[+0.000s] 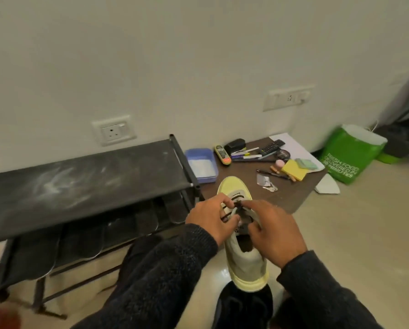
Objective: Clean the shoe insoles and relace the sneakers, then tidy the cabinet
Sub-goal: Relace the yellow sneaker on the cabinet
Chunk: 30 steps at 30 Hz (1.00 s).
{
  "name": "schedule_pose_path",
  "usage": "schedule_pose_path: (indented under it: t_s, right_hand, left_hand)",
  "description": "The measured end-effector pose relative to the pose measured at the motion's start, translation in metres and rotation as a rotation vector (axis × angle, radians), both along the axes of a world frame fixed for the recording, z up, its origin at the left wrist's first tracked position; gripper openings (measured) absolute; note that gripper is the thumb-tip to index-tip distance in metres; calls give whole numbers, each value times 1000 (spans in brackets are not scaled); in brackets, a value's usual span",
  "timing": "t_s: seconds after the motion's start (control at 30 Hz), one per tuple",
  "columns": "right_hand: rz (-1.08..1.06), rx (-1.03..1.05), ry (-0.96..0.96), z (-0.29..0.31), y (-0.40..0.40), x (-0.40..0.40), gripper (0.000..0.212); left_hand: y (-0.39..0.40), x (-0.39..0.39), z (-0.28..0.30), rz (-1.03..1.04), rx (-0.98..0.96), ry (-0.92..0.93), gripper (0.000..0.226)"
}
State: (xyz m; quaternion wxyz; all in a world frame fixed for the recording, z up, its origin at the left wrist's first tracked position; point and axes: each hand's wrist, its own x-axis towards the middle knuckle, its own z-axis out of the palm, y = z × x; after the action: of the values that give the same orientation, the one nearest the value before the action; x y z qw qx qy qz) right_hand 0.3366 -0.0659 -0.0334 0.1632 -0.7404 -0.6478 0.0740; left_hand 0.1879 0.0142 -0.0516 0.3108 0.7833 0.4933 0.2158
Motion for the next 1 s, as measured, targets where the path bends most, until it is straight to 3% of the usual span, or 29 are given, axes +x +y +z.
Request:
schedule_pose_path:
  t_s: [0.27,0.33,0.53,0.63,0.7,0.73,0.83,0.9,0.93,1.0]
  right_hand:
    - [-288,119,320,-93,91,69,42]
    - [-322,144,589,-104,108,77,38]
    - [-425,341,1637,-96,135,106,29]
    - [-374,506,1841,-75,128,139,26]
    - [-440,522,1740,-68,115,160,15]
    - [-513,456,1582,-66,107,168,9]
    - [-649,-36,932,-83,83,188,11]
    - [-644,-438,597,-99,74,189,14]
    - [-614,-532,461,-105,74,187,14]
    - [-522,-388,330,-114,82,180,12]
  left_hand:
    - [104,88,-63,18,23,132,17]
    - [117,97,-76,-18,10,156,18]
    - [132,112,-102,-5,-38,153,24]
    - [133,116,-100,1,-68,137,23]
    - [135,116,-99,0,-73,149,23]
    - [135,117,-98,-5,-74,167,23]
    - [138,117,-94,-19,-74,188,23]
    - [141,117,-92,-17,-73,167,25]
    - [144,115,-93,-16,-75,145,26]
    - [150,110,-97,-30,-79,76,15]
